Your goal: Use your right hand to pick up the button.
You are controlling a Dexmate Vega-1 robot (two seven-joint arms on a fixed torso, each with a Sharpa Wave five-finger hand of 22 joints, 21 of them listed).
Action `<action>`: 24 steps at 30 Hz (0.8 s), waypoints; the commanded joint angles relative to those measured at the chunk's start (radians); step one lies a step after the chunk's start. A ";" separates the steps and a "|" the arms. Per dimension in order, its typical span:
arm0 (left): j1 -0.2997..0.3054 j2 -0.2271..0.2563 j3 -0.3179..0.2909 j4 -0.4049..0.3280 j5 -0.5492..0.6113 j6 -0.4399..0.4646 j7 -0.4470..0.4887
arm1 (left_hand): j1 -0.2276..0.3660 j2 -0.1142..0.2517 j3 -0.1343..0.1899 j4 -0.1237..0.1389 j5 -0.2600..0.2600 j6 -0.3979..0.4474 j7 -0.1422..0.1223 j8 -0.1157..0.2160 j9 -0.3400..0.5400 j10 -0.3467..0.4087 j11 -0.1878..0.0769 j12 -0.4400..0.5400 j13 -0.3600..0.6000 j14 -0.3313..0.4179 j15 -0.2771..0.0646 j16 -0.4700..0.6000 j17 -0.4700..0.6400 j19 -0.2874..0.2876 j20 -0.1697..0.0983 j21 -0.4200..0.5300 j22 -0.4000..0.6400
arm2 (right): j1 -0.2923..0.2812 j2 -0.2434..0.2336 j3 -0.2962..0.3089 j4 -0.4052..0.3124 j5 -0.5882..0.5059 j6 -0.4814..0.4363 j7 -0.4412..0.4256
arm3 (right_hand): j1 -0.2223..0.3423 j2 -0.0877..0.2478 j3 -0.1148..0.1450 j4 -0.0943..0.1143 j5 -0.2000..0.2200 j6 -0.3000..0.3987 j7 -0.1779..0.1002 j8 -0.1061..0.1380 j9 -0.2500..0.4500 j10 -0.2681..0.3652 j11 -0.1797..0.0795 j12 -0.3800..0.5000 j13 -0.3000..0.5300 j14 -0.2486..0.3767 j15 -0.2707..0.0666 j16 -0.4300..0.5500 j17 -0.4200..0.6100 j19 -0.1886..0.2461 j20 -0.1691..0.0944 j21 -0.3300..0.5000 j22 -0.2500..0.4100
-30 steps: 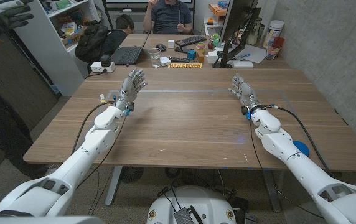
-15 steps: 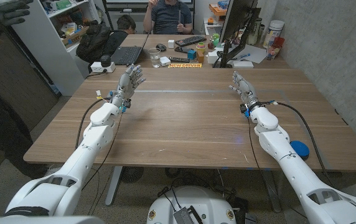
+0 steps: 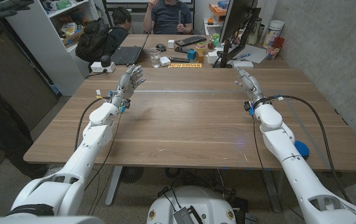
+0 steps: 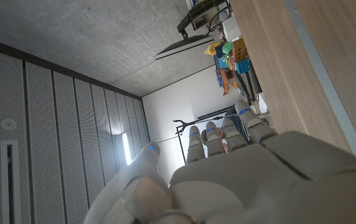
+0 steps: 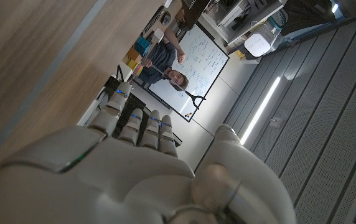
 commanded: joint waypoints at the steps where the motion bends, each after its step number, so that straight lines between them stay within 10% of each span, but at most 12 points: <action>1: -0.013 -0.013 -0.018 0.027 0.040 -0.014 -0.031 | -0.003 0.026 0.008 0.001 0.004 0.008 -0.004 0.004 0.003 0.004 0.003 0.003 0.003 0.000 0.004 0.005 0.002 -0.001 0.009 -0.002 0.004 | -0.034 0.008 0.047 -0.108 -0.195 0.004 -0.020 | 0.000 -0.021 -0.010 -0.004 0.001 0.013 -0.001 0.005 0.006 0.011 -0.011 0.007 0.003 0.015 -0.006 0.007 0.001 0.012 0.015 0.002 0.005; 24: -0.042 -0.024 -0.032 0.084 0.058 -0.039 -0.047 | -0.006 0.024 0.009 0.002 0.004 0.010 -0.004 0.004 0.003 0.003 0.003 0.002 0.003 -0.001 0.002 0.005 0.002 0.001 0.009 -0.004 0.004 | -0.121 -0.026 0.124 -0.289 -0.493 -0.035 -0.081 | 0.005 -0.044 -0.021 -0.021 0.004 -0.003 -0.021 -0.001 0.009 -0.014 -0.009 -0.002 0.005 0.020 -0.002 0.008 -0.002 0.057 0.069 0.009 0.003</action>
